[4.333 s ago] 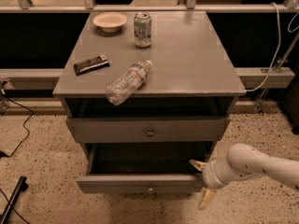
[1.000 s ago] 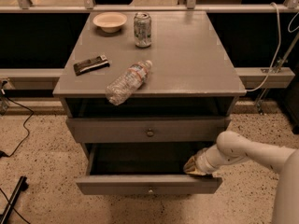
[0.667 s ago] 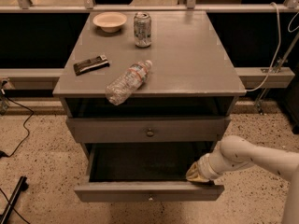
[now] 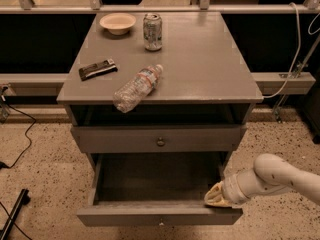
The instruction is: Open middle drawer
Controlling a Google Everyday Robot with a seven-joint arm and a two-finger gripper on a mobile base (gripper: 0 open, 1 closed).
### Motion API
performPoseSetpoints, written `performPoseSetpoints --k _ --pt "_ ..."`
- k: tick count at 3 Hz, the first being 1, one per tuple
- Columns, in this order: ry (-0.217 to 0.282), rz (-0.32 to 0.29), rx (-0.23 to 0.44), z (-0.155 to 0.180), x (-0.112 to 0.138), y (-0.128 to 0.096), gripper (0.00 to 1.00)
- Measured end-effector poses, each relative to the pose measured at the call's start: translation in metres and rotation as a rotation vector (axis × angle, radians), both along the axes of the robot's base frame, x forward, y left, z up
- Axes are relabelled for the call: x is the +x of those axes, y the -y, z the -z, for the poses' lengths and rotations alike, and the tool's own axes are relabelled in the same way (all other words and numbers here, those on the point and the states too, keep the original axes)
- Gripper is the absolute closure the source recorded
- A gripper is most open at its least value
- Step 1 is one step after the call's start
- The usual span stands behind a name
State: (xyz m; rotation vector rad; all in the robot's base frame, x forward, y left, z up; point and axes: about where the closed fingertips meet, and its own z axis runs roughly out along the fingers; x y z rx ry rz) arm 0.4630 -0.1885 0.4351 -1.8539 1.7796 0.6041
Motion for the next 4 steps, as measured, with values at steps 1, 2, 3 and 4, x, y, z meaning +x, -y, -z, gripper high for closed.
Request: performPoseSetpoints --k 1,2,3,4 --pt "-0.027 -0.083 0.079 -0.011 -0.022 -0.001 1.0" --pt "0.023 -0.124 0.123 -0.026 -0.014 -0.007 1.0" --pt "0.115 -0.159 0.144 -0.038 0.008 -0.026 1.0" --pt "0.179 -0.186 0.11 -0.036 0.026 -0.047 1.0"
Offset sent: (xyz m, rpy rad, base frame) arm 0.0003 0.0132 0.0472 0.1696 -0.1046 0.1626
